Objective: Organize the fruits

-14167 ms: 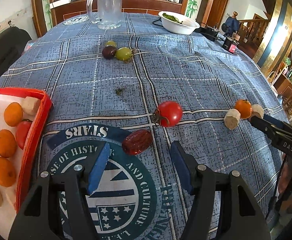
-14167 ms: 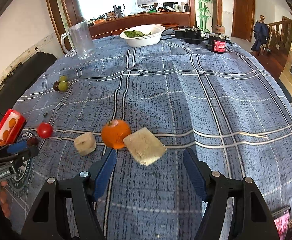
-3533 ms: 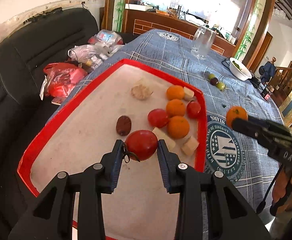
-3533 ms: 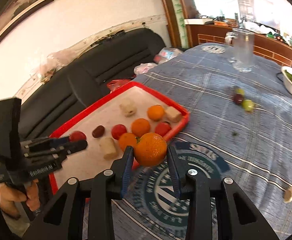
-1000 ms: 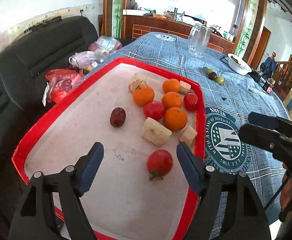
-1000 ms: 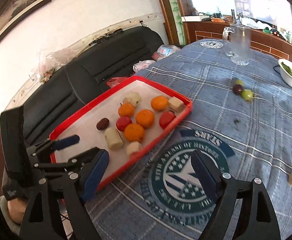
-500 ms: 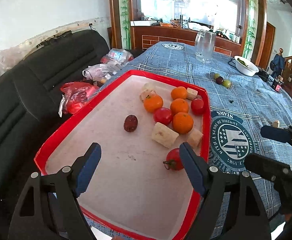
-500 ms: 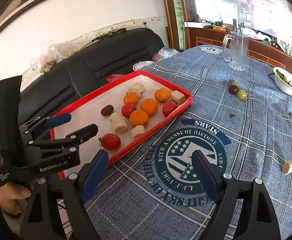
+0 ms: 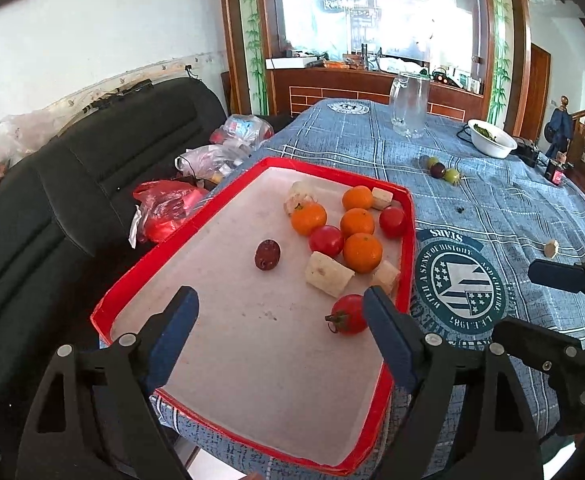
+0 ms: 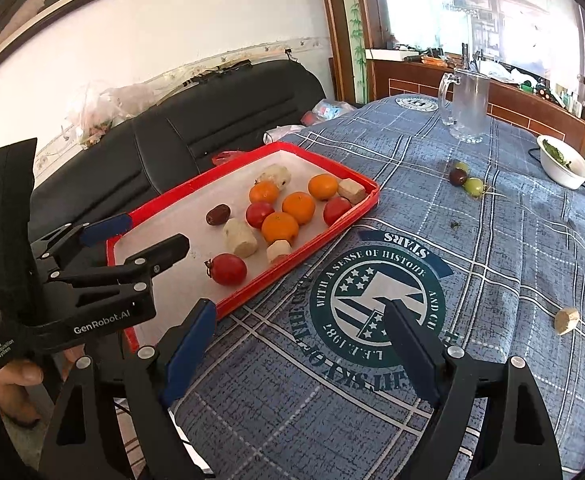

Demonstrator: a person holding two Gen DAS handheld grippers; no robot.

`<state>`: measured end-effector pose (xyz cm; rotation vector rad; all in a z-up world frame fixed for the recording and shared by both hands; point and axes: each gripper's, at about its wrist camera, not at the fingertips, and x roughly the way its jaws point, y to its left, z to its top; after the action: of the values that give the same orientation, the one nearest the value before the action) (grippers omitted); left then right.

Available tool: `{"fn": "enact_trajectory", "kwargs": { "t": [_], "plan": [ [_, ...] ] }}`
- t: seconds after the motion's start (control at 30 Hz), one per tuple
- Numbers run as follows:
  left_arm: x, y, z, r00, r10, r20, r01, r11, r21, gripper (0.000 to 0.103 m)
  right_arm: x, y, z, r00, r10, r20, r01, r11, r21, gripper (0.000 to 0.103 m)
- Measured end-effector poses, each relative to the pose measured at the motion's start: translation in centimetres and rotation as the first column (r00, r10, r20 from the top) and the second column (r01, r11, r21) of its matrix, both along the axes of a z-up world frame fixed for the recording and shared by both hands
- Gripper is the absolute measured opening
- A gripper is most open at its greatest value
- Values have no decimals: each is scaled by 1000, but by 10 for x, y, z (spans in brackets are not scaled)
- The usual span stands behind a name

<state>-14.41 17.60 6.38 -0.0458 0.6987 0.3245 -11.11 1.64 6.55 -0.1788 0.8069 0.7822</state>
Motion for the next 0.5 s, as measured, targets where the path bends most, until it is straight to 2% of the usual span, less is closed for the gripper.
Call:
{"fn": "enact_trajectory", "kwargs": {
  "t": [0.5],
  "plan": [
    [-6, -7, 4, 1000, -4, -7, 4, 1000, 13, 85, -8, -4, 6, 1000, 2, 6, -2, 1000, 8, 87]
  ]
}}
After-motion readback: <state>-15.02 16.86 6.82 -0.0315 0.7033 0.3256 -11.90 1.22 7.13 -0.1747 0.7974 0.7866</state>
